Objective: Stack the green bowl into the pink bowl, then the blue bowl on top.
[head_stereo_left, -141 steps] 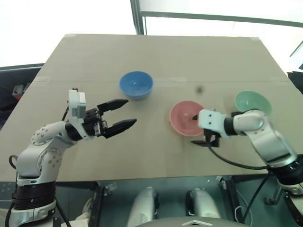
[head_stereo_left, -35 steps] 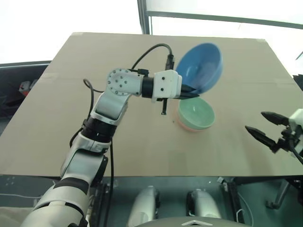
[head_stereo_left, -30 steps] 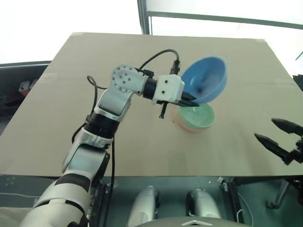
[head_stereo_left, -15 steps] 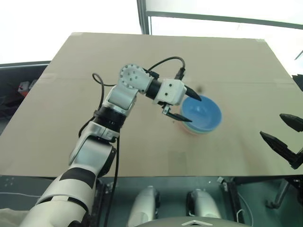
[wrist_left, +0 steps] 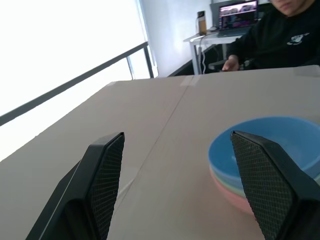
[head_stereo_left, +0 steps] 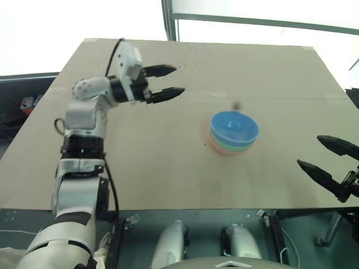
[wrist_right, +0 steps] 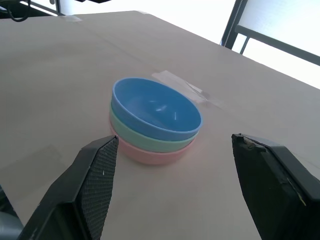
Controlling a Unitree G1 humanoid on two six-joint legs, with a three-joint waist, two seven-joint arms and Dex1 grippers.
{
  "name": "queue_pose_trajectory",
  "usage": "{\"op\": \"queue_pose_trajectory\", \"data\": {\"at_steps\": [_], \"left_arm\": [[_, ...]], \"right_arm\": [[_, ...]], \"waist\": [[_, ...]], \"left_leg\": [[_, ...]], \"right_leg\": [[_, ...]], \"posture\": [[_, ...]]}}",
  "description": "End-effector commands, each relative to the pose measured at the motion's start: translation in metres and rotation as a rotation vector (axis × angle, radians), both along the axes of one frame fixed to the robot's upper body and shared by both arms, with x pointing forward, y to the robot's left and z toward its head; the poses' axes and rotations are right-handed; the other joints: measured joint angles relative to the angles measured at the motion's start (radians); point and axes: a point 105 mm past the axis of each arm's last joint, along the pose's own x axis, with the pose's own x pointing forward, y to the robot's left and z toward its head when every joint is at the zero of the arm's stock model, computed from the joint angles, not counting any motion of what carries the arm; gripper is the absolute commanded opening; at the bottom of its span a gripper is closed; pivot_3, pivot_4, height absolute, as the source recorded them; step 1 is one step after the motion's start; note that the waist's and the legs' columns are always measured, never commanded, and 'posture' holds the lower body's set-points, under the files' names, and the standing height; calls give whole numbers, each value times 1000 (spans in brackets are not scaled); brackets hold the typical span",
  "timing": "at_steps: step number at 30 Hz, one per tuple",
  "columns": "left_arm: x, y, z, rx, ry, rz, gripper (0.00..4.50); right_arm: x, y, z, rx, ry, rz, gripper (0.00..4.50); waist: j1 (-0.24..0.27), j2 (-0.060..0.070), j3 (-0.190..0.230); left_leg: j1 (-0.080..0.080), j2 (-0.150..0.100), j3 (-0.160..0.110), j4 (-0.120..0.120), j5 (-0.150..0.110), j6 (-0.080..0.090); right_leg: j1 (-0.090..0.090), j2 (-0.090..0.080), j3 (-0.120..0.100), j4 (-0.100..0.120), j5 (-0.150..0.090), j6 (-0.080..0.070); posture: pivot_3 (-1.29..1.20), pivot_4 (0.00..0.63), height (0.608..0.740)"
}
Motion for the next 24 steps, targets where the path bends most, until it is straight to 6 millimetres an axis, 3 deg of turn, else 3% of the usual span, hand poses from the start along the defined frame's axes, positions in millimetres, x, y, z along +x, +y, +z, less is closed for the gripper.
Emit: {"op": "queue_pose_trajectory", "data": {"at_steps": [1, 7, 14, 24], "left_arm": [[-15, 11, -5, -2, 18, 32, 3586], [-47, 18, -46, -68, 132, 135, 3586], [-81, 36, -75, -90, 212, 242, 3586], [-97, 46, -79, -69, 233, 256, 3586]], "right_arm": [[-2, -6, 2, -22, -6, 5, 3783], [0, -29, -9, -47, 47, -66, 3783], [-4, -70, -16, -108, 107, -147, 3783], [-5, -83, -12, -126, 131, -137, 3783]], "waist": [[1, 0, 0], [7, -1, 0], [1, 0, -1], [4, 0, -1]], "left_leg": [[0, 0, 0, 0, 0, 0], [0, 0, -1, 1, 0, 0], [2, 1, 0, 0, 0, 0], [2, 0, 0, 0, 0, 0]], "right_leg": [[0, 0, 0, 0, 0, 0], [1, -1, 0, 0, 0, 0], [1, -2, 1, 0, 0, 0], [1, -3, 1, 0, 0, -1]], "posture": [[0, 150, 740], [0, 150, 740], [0, 150, 740], [0, 150, 740]]}}
